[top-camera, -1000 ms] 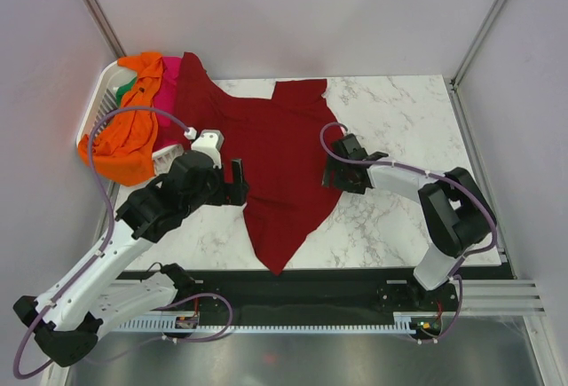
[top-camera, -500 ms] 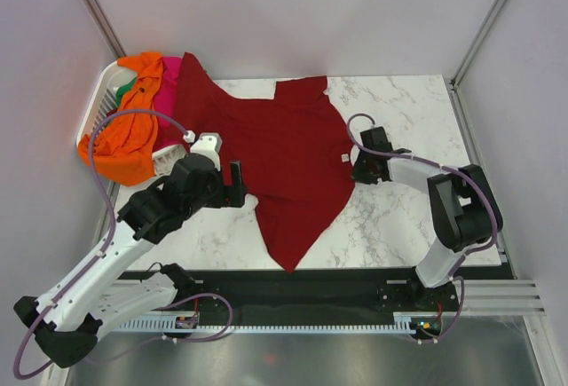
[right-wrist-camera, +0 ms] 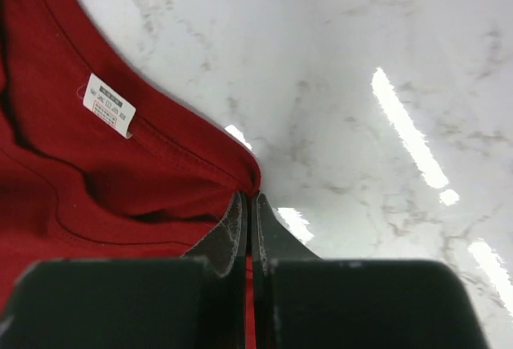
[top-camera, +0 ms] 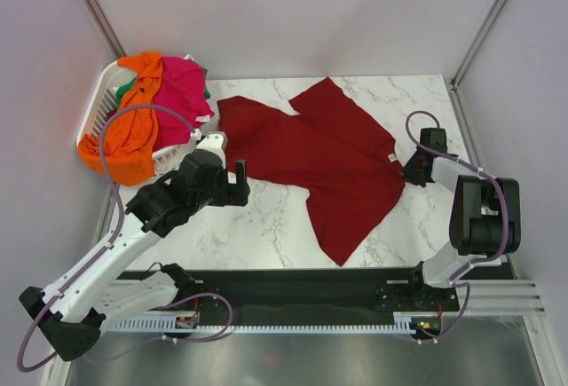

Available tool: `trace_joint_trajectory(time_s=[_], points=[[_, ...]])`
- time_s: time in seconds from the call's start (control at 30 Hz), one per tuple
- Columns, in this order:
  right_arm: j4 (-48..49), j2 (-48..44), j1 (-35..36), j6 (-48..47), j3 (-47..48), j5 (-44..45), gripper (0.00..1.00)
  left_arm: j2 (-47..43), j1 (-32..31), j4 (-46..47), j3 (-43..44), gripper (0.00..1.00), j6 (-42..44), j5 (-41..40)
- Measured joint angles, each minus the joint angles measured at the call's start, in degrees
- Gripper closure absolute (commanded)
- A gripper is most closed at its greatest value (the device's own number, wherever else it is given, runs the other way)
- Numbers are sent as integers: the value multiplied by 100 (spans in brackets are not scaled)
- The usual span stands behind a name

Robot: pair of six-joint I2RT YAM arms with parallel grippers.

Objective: Fold and stack the t-shirts
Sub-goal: Move the tshirt to the center of the board, then flatten the tshirt out

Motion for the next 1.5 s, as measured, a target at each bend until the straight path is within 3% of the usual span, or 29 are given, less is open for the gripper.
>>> trace_joint_trajectory(time_s=[0.03,0.07,0.1,0.17,0.27,0.4,0.57,0.7,0.9,1.03,1.27,1.5], points=[[-11,-26,-72,0,-24,26,96,31,0,0,0,1,0,9],[-31,-42,-146,0,-35,55,64,61,0,0,0,1,0,20],[-33,-44,-203,15,-37,39,47,94,0,-2,0,1,0,28],[37,-85,-260,4,-31,44,21,153,0,-7,0,1,-4,24],[-26,-214,-203,-109,-28,122,13,345,0,-9,-4,0,-70,-98],[-568,-472,149,-199,50,479,9,955,192,15,-4,0,-232,-275],[-1064,-1394,1038,-280,409,861,11,1740,1220,243,-13,3,-317,175],[-1086,-2105,1932,-308,487,459,17,2308,1991,535,11,2,-326,505],[-1058,-1576,3462,-240,258,-184,21,3383,2437,1010,251,3,-337,929],[-1102,-1040,4328,-144,122,-262,30,3851,2629,1237,361,5,-339,1106],[-1099,-739,4533,26,76,-103,41,3976,2739,1399,411,5,-343,1228],[-975,-551,4533,44,15,-70,45,4009,2857,1436,413,6,-345,1239]])
